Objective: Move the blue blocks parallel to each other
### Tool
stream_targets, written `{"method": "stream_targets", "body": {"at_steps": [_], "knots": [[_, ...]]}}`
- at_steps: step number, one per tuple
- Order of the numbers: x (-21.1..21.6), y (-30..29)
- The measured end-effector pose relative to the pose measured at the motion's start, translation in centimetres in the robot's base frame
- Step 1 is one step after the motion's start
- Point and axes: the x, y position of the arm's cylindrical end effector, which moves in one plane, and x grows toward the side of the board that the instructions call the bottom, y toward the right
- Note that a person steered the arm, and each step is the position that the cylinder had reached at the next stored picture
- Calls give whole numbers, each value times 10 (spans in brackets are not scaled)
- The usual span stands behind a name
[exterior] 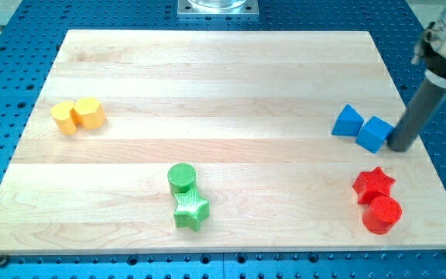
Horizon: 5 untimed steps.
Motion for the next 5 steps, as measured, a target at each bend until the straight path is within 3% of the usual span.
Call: {"method": "stream_targets", "body": {"at_steps": [1,2,3,4,5], "knots": [[-4,-22],[30,-20],[27,-25],[-17,-25],[-5,-11]]}}
